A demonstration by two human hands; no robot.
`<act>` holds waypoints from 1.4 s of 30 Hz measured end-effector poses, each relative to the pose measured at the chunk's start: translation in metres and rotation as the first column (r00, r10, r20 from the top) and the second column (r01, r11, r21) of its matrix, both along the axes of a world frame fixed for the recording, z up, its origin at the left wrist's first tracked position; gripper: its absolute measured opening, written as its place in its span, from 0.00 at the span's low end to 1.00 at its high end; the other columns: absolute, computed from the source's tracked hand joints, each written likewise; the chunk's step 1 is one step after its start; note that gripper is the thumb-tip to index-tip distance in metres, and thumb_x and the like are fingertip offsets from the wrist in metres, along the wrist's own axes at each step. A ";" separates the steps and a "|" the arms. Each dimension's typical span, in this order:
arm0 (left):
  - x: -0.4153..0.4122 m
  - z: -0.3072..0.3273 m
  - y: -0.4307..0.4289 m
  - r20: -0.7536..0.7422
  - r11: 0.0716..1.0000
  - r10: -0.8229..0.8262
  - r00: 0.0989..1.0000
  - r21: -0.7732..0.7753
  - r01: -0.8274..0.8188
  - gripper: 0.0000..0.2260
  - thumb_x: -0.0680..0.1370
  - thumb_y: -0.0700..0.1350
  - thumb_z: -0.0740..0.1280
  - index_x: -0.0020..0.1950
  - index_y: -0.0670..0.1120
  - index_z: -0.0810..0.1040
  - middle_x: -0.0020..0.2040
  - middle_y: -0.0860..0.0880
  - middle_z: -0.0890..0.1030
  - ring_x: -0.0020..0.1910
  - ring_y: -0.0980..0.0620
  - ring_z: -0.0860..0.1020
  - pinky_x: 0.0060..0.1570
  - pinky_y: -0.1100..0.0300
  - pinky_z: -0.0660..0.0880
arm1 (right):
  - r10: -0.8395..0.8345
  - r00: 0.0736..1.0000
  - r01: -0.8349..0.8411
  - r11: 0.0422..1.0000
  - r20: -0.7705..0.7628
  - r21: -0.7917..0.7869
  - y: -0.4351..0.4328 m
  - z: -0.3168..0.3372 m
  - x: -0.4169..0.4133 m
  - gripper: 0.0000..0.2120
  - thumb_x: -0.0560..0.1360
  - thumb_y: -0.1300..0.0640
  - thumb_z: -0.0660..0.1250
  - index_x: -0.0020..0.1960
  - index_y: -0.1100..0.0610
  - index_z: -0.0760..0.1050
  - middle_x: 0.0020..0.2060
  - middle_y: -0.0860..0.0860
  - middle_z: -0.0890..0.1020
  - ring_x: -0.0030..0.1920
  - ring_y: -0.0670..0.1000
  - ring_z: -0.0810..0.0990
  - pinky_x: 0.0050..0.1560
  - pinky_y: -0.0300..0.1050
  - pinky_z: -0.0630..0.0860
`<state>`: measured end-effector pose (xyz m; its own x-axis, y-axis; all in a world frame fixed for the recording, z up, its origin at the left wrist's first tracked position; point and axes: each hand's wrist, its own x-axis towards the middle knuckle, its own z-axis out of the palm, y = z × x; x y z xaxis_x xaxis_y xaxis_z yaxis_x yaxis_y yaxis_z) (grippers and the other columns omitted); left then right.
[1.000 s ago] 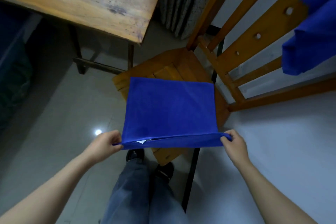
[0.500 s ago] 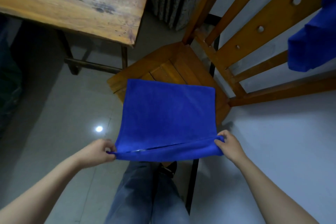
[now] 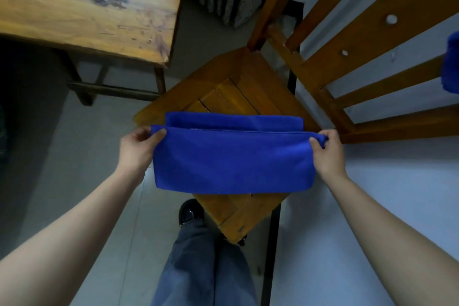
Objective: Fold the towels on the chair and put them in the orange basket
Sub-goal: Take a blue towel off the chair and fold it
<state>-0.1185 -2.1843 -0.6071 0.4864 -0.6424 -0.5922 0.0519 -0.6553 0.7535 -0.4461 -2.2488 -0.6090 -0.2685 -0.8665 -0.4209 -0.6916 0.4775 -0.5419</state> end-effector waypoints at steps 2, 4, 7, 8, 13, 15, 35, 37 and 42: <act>0.000 -0.011 -0.013 0.080 1.000 -0.012 0.997 -0.017 0.013 0.08 0.76 0.42 0.66 0.37 0.49 0.74 0.38 0.52 0.76 0.37 0.56 0.74 0.37 0.62 0.71 | 0.009 0.998 -0.009 1.000 -0.057 -0.001 -0.013 -0.011 0.003 0.06 0.79 0.57 0.59 0.54 0.58 0.67 0.44 0.51 0.72 0.45 0.52 0.73 0.44 0.46 0.70; -0.001 -0.021 -0.023 0.126 0.999 -0.026 0.992 -0.026 0.029 0.09 0.77 0.42 0.66 0.36 0.50 0.73 0.36 0.52 0.76 0.35 0.57 0.73 0.36 0.64 0.70 | 0.004 0.994 -0.003 1.000 -0.110 0.009 -0.022 -0.018 0.007 0.10 0.80 0.56 0.58 0.58 0.60 0.68 0.45 0.51 0.72 0.46 0.51 0.73 0.44 0.45 0.69; -0.004 -0.038 -0.036 0.212 0.998 -0.053 0.976 -0.030 0.061 0.09 0.77 0.42 0.65 0.37 0.49 0.73 0.36 0.53 0.74 0.35 0.56 0.72 0.37 0.63 0.68 | -0.003 0.981 0.008 1.000 -0.195 0.025 -0.030 -0.031 0.016 0.16 0.80 0.55 0.57 0.66 0.59 0.65 0.52 0.55 0.76 0.53 0.56 0.75 0.46 0.48 0.71; -0.004 -0.043 -0.037 0.229 0.997 -0.066 0.971 -0.029 0.074 0.05 0.77 0.42 0.65 0.42 0.47 0.74 0.39 0.54 0.75 0.38 0.55 0.72 0.40 0.64 0.69 | 0.019 0.973 -0.013 1.000 -0.231 0.026 -0.029 -0.034 0.021 0.19 0.80 0.56 0.58 0.69 0.57 0.62 0.58 0.56 0.75 0.59 0.57 0.73 0.50 0.51 0.72; -0.006 -0.068 -0.002 0.476 0.872 -0.488 0.731 0.311 0.379 0.30 0.75 0.48 0.67 0.74 0.47 0.58 0.73 0.43 0.60 0.70 0.39 0.60 0.65 0.42 0.64 | 0.408 0.805 -0.361 0.913 -0.431 0.191 0.007 -0.043 0.034 0.25 0.79 0.56 0.58 0.74 0.56 0.58 0.72 0.57 0.61 0.70 0.58 0.59 0.65 0.53 0.64; -0.013 -0.071 0.020 0.542 0.716 -0.690 0.480 0.416 0.560 0.28 0.75 0.46 0.67 0.73 0.44 0.62 0.74 0.39 0.58 0.72 0.35 0.57 0.66 0.39 0.59 | 0.527 0.764 -0.423 0.845 -0.372 0.328 0.018 -0.048 0.034 0.23 0.79 0.55 0.57 0.73 0.55 0.59 0.73 0.57 0.57 0.72 0.58 0.57 0.67 0.53 0.62; -0.022 -0.063 0.061 0.165 0.734 -0.637 0.753 0.429 0.527 0.32 0.75 0.40 0.67 0.75 0.50 0.56 0.71 0.39 0.62 0.68 0.39 0.65 0.62 0.49 0.68 | -0.149 0.980 0.183 0.929 -0.128 0.320 0.043 -0.057 0.007 0.19 0.74 0.61 0.66 0.64 0.61 0.69 0.59 0.58 0.77 0.56 0.60 0.76 0.52 0.49 0.74; -0.021 -0.062 0.062 0.135 0.779 -0.566 0.813 0.410 0.474 0.29 0.74 0.39 0.66 0.74 0.50 0.61 0.68 0.39 0.66 0.65 0.39 0.68 0.59 0.50 0.69 | -0.195 0.970 0.233 0.918 -0.145 0.323 0.045 -0.050 0.000 0.10 0.73 0.60 0.66 0.54 0.60 0.74 0.53 0.58 0.79 0.49 0.59 0.77 0.49 0.49 0.74; -0.034 -0.054 0.069 0.178 0.621 -0.760 0.625 0.486 0.616 0.26 0.74 0.44 0.67 0.71 0.50 0.66 0.70 0.40 0.64 0.65 0.39 0.68 0.61 0.50 0.69 | -0.188 0.946 0.245 0.948 -0.266 0.201 0.061 -0.013 -0.012 0.11 0.74 0.61 0.63 0.56 0.61 0.70 0.53 0.60 0.79 0.51 0.61 0.76 0.50 0.50 0.70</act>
